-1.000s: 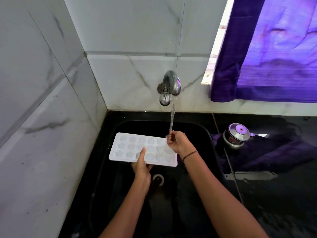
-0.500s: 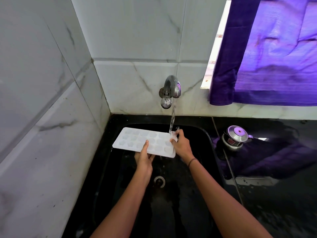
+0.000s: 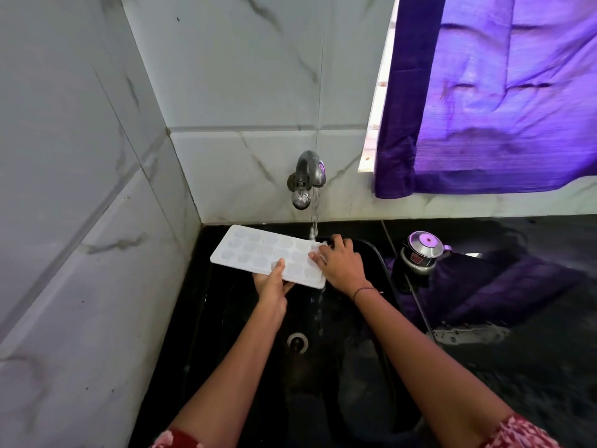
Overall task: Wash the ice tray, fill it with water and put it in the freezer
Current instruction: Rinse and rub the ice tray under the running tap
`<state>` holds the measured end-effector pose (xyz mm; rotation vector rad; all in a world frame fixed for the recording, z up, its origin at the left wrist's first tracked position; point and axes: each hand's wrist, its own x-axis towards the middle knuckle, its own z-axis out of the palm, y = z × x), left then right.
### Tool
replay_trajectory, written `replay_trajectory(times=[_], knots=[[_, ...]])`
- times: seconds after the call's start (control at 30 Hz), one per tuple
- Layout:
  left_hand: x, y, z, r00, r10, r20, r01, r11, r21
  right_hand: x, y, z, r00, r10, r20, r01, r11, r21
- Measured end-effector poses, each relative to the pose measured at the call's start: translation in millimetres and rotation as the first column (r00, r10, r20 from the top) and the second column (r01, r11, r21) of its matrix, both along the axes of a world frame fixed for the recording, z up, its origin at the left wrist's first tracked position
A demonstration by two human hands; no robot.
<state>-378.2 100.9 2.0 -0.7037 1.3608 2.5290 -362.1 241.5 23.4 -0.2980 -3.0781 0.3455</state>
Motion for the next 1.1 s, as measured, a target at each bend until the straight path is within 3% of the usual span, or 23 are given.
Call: replay_trajectory(times=[0.1, 0.23, 0.47, 1.1], knots=[[-6.4, -0.8, 6.6, 1.0, 0.009, -0.004, -0.009, 1.0, 0.019, -1.4, -0.6, 6.6, 0.998, 0.059, -0.013, -0.059, 0.998, 0.003], [-13.2, 4.4, 15.2, 1.0, -0.014, -0.027, 0.015, 0.999, 0.031, -3.5, 1.0, 11.3, 1.0, -0.012, -0.029, 0.013, 0.999, 0.034], [-35.3, 22.1, 24.0, 0.995, 0.1, 0.001, -0.1, 0.994, 0.054, -0.1, 2.4, 12.7, 0.988, 0.018, -0.154, -0.012, 0.999, 0.037], [-21.0, 32.5, 17.2, 0.967, 0.252, -0.028, -0.252, 0.968, -0.004, -23.5, 26.7, 12.4, 0.951, 0.306, -0.042, -0.305, 0.952, 0.032]])
